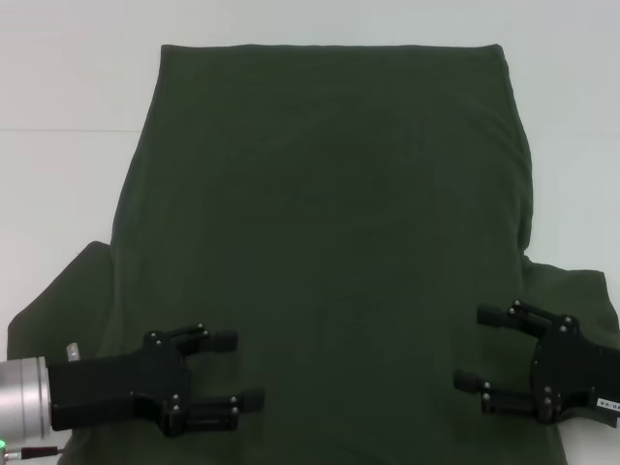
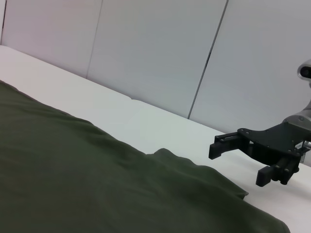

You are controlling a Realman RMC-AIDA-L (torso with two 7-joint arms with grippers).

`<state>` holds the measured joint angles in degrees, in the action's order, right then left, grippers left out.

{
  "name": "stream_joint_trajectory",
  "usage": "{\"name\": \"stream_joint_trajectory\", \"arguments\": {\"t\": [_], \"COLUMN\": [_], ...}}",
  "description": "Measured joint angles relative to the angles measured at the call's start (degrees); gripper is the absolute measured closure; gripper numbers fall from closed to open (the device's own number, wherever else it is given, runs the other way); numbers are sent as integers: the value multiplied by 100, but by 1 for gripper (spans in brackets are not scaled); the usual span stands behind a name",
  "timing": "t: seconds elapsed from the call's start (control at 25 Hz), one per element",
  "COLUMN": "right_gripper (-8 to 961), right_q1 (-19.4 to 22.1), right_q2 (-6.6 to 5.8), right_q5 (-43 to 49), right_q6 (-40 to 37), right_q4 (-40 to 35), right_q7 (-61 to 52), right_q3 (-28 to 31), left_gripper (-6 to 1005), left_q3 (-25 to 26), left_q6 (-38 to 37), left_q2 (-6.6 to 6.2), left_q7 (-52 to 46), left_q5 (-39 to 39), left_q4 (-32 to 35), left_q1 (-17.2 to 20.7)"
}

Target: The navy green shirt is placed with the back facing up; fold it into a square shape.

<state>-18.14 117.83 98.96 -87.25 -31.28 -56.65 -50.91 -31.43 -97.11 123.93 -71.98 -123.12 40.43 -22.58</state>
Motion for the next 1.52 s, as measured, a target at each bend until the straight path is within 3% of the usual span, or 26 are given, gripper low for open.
{"name": "stream_joint_trajectory", "arguments": {"t": [0.44, 0.6, 0.72, 1.0, 1.16, 1.52], "right_gripper": [37, 37, 38, 38, 37, 37], "right_q1": [-5, -6, -6, 0, -23, -94], "right_q2": [-10, -15, -12, -29, -9, 60], "right_q5": [10, 9, 9, 3, 5, 9], "right_q6": [-4, -33, -160, -272, -242, -234], "right_q4": [-1, -1, -1, -1, -1, -61], "right_q7": [-30, -38, -52, -158, -252, -514], "right_q3": [-7, 13, 40, 47, 37, 5], "left_gripper": [121, 122, 122, 122, 122, 122], "left_q3": [1, 154, 271, 774, 866, 894], "left_q6": [-3, -36, -65, -404, -418, -90], "left_q2": [0, -32, -168, -651, -919, -1103], "left_q7": [-33, -870, -1985, -4619, -6025, -6913], "left_q5": [-11, 17, 11, -114, -849, -2643], "left_q4": [0, 117, 321, 880, 1523, 2081], "left_q1": [8, -11, -68, -225, -381, -755]}}
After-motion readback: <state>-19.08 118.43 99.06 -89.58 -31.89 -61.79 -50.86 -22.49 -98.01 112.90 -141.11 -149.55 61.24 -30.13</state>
